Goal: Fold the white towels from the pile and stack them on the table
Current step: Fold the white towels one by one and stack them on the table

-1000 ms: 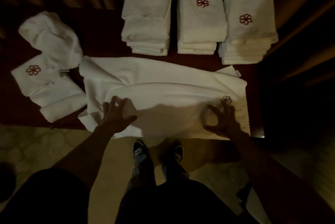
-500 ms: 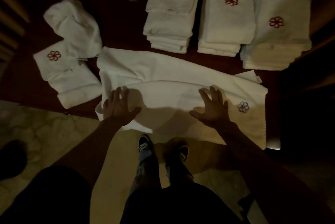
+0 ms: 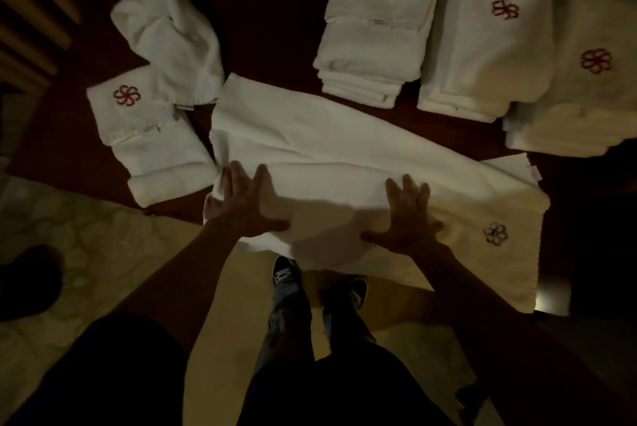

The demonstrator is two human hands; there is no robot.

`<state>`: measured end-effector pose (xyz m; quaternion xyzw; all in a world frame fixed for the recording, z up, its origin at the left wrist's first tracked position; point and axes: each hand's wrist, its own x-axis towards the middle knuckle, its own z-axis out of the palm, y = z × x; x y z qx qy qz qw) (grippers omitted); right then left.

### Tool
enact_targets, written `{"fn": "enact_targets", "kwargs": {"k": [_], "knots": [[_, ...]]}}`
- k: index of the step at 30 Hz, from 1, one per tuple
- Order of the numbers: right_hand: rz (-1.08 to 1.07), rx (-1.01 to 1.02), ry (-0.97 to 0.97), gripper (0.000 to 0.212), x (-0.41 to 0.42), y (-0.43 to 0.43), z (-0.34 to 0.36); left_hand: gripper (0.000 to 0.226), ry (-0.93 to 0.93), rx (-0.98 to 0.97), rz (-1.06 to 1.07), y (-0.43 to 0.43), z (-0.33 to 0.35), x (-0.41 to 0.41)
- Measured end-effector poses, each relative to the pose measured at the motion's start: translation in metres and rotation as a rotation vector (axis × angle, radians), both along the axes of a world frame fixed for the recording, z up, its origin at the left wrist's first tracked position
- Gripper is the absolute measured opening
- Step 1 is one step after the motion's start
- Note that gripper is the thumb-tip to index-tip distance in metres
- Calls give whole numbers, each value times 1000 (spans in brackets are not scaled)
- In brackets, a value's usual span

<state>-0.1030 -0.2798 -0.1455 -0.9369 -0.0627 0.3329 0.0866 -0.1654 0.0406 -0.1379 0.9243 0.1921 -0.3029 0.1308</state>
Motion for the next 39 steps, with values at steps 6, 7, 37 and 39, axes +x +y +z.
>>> {"fn": "enact_targets", "kwargs": {"k": [6,7,37,39], "knots": [[-18,-22,29,134,17,21,0,144,8,-31,11,22,-11,16],[-20,-18,26,134,19,24,0,145,13,-25,8,26,-12,19],[-311,66,-316,99,11,-91,15,100,-238,-83,-435,-148,9,104],[-350,46,-264,99,9,-107,11,97,-257,-102,-501,-163,2,106]]}}
